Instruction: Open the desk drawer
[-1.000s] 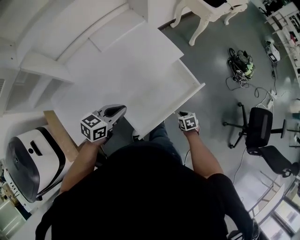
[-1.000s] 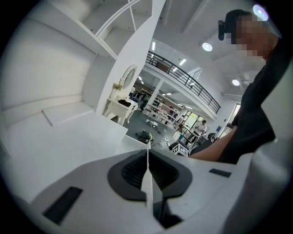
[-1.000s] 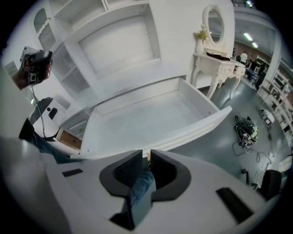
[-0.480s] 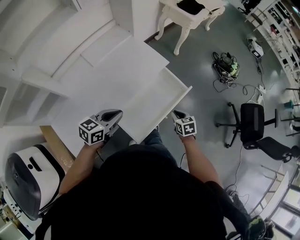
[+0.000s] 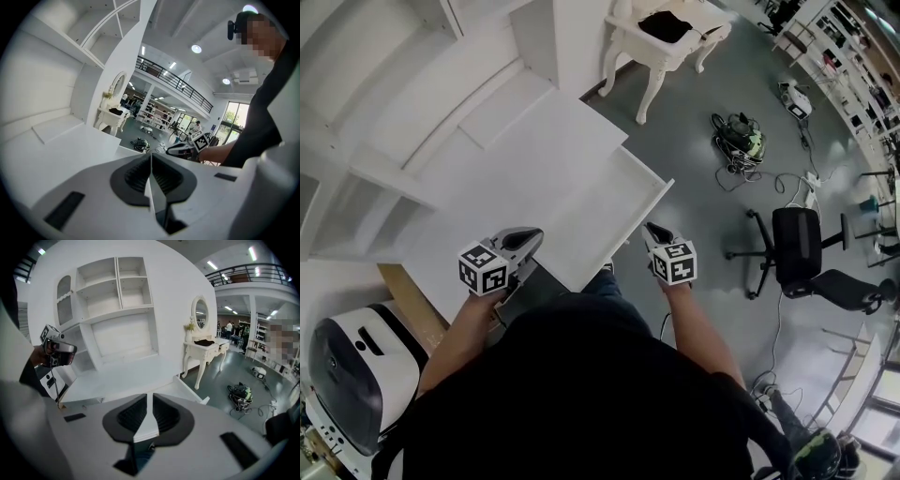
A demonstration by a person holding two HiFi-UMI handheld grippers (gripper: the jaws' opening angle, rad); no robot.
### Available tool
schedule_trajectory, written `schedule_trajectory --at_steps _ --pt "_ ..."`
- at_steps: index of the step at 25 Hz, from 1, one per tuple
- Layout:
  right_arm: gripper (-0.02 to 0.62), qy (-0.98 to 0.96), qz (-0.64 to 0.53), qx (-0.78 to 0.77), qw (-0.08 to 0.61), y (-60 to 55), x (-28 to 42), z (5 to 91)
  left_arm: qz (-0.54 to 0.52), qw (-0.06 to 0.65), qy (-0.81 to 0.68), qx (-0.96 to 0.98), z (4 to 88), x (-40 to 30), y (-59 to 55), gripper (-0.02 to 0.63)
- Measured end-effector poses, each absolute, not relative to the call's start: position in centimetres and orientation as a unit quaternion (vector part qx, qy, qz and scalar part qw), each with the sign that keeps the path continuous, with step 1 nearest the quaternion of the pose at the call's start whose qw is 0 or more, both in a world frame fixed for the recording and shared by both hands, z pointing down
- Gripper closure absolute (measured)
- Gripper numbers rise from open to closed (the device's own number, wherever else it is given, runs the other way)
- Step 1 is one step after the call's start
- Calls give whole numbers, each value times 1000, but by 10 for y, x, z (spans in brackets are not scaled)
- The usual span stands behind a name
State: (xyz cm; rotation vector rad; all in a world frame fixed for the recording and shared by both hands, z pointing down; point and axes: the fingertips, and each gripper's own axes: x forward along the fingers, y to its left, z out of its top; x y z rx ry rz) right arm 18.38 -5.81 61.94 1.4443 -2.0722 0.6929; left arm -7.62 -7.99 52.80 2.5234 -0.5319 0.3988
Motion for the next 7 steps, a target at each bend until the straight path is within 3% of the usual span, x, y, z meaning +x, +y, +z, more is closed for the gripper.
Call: schedule_trajectory --at_steps 7 --pt "555 -767 241 545 239 -54 177 599 140 258 -192 937 526 -78 -75 589"
